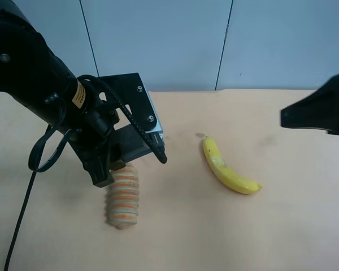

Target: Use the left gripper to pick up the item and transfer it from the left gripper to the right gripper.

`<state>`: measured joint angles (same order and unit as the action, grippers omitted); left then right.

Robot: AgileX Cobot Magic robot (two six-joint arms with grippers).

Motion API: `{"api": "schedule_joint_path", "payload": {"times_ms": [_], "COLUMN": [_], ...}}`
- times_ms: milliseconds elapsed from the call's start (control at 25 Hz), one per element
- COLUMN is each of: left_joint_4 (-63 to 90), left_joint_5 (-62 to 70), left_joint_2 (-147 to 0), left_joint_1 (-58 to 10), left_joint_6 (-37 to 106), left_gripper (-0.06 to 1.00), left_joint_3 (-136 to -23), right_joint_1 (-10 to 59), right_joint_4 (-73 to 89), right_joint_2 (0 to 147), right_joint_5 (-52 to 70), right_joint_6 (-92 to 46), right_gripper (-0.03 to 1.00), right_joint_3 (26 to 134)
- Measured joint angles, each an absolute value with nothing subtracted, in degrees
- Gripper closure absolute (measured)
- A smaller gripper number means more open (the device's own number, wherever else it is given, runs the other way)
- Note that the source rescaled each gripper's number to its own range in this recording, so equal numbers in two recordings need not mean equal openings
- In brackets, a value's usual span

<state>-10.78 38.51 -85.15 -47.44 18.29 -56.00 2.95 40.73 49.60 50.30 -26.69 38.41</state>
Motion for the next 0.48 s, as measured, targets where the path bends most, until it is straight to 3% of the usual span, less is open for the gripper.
{"api": "schedule_joint_path", "payload": {"times_ms": [320,480], "left_joint_4": [-10.98,-11.24], "left_joint_5": [36.03,35.89], "left_joint_2": [-82.88,-81.06], "left_joint_1": [-47.44,-47.44], "left_joint_6": [18.29,18.49], "left_gripper": [0.94,0.94], "left_joint_3": [-56.00,-56.00], "right_joint_1": [5.96,6.07], "right_joint_4": [71.02,78.66], "right_joint_2": [70.65,77.39], "right_joint_5": [54.77,59.81], "right_joint_6": [-54.41,-61.78], "right_gripper": [-0.03,-0.03], "right_joint_3": [38.41,38.45]}}
